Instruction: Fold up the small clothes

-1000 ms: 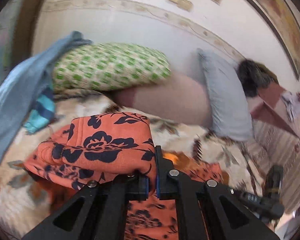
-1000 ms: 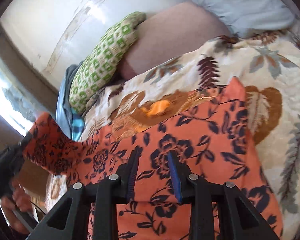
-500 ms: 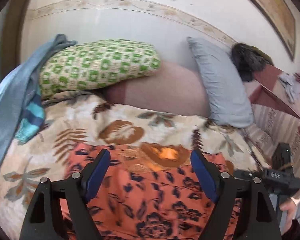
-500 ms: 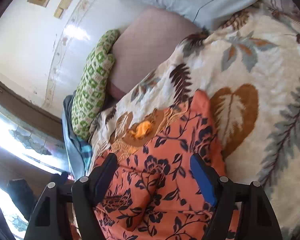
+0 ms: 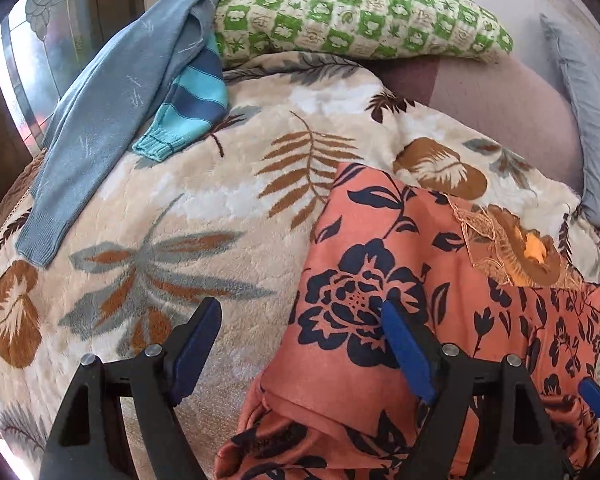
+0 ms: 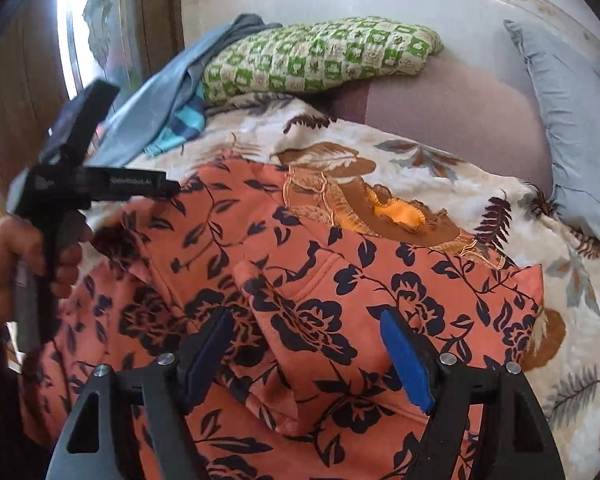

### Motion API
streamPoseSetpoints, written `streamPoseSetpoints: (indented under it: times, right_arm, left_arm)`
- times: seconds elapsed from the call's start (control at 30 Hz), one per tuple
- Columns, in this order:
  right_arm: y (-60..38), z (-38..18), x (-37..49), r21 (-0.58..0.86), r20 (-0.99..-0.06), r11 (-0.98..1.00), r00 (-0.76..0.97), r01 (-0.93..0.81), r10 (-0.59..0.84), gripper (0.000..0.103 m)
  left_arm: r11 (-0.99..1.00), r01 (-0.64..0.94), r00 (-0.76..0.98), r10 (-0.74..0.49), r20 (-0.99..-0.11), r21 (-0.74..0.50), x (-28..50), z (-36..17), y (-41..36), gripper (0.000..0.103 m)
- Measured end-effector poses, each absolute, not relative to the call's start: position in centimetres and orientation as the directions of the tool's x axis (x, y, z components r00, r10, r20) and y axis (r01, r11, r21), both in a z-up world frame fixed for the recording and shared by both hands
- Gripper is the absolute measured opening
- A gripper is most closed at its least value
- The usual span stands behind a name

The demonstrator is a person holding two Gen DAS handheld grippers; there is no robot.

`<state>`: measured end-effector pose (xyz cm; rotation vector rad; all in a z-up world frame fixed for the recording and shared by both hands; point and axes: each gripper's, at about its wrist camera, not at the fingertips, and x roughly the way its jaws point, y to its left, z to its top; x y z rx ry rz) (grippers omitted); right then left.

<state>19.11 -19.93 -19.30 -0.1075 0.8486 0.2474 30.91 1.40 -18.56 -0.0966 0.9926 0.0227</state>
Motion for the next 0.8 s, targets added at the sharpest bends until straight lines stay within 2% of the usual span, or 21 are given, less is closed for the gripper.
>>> streamPoseSetpoints:
  times: [0.03,0.07,0.1,0.23,0.33,0.47,0.53,0.6,0.73,0.8]
  right_arm:
    - [-20.4,-20.1,19.8,0.034,-0.764,0.972,0.621,-0.233,0.176,0.070]
    - [-20.8,-20.9,20.5,0.057,-0.784,0.977,0.597,-0.205,0.172,0.033]
    - [-21.6,-21.4,21.1,0.064,-0.803,0.985,0.578,-0.158,0.146,0.007]
    - [-29.2,-18.7,20.6,0.217,-0.738,0.974,0.665,0.068,0.118,0.004]
    - [-36.4,-17.2,18.9,0.421,-0.668,0.886,0.728,0.193,0.158,0.005]
    - [-42.3,-22.8,17.1,0.517,-0.779,0.743,0.594,0.426,0.202,0.009]
    - [-44.5,-24.7,16.0,0.626,-0.749,0.619,0.587,0.475,0.307,0.011]
    - [-45.9,-24.1,15.4,0.632,-0.745,0.605,0.593,0.484,0.304,0.011]
    - [-49.3,-22.4,13.7,0.647,-0.714,0.544,0.675,0.534,0.187,0.020]
    - [-49.9,-22.0,14.1,0.665,-0.691,0.531,0.702,0.526,0.170,0.031]
  left_arm:
    - [0.996,-0.064,0.542,-0.023,-0.840,-0.069,30.9,-18.7,1.3,0.083]
    - [0.996,-0.068,0.540,-0.015,-0.842,-0.062,30.9,-18.8,1.3,0.083]
    - [0.996,-0.071,0.537,-0.010,-0.843,-0.057,30.9,-18.9,1.5,0.083]
    - [0.993,-0.091,0.542,-0.016,-0.840,-0.077,30.7,-18.7,2.1,0.083]
    - [0.998,-0.042,0.554,-0.017,-0.832,-0.049,30.2,-18.6,1.1,0.083]
    - [0.996,0.090,0.534,-0.059,-0.843,-0.013,29.5,-19.3,-1.3,0.083]
    - [0.993,0.117,0.543,-0.037,-0.839,0.033,29.1,-19.3,-1.7,0.083]
    - [0.990,0.134,0.545,-0.040,-0.837,0.040,29.0,-19.1,-1.4,0.082]
    - [0.986,0.159,0.543,-0.047,-0.838,0.048,28.6,-19.3,-0.7,0.072]
    - [0.984,0.169,0.543,-0.049,-0.838,0.052,28.3,-19.1,-0.5,0.062]
